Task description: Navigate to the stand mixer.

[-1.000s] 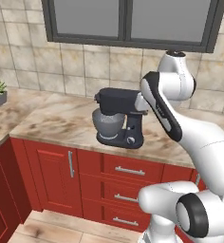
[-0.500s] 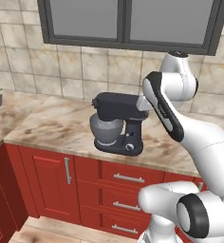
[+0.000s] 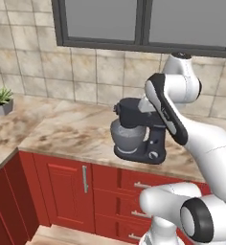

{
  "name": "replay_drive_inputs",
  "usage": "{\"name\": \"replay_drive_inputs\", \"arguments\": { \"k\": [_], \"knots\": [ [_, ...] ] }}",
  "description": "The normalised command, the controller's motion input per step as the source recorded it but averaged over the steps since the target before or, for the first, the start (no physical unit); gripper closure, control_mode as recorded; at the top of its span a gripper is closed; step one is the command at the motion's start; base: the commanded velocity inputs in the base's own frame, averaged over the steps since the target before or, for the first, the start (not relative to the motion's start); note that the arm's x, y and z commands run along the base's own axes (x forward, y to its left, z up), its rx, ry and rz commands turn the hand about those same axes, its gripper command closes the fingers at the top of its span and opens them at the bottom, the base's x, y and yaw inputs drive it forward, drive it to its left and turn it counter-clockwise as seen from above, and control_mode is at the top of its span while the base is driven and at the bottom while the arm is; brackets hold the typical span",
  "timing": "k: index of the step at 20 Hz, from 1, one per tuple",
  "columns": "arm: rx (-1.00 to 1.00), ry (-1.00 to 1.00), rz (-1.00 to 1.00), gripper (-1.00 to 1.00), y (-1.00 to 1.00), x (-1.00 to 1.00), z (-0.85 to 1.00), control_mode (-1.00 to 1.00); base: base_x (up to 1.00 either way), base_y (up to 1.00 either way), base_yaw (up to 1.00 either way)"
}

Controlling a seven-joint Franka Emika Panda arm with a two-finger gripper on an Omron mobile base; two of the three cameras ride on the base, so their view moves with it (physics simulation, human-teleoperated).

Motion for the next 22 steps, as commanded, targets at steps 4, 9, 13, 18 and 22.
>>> {"name": "replay_drive_inputs", "arguments": {
  "k": [4,9,13,18,22],
  "knots": [
    [0.00,0.00,0.00,-1.00,0.00,0.00,0.00,1.00,0.96,0.26,-0.06],
    [0.00,0.00,0.00,-1.00,0.00,0.00,0.00,1.00,0.23,0.00,-0.04],
    [0.00,0.00,0.00,-1.00,0.00,0.00,0.00,1.00,0.12,-0.01,0.00],
    [0.00,0.00,0.00,-1.00,0.00,0.00,0.00,1.00,0.25,0.00,0.00],
    [0.00,0.00,0.00,-1.00,0.00,0.00,0.00,1.00,0.71,0.00,0.00]
  ]
}}
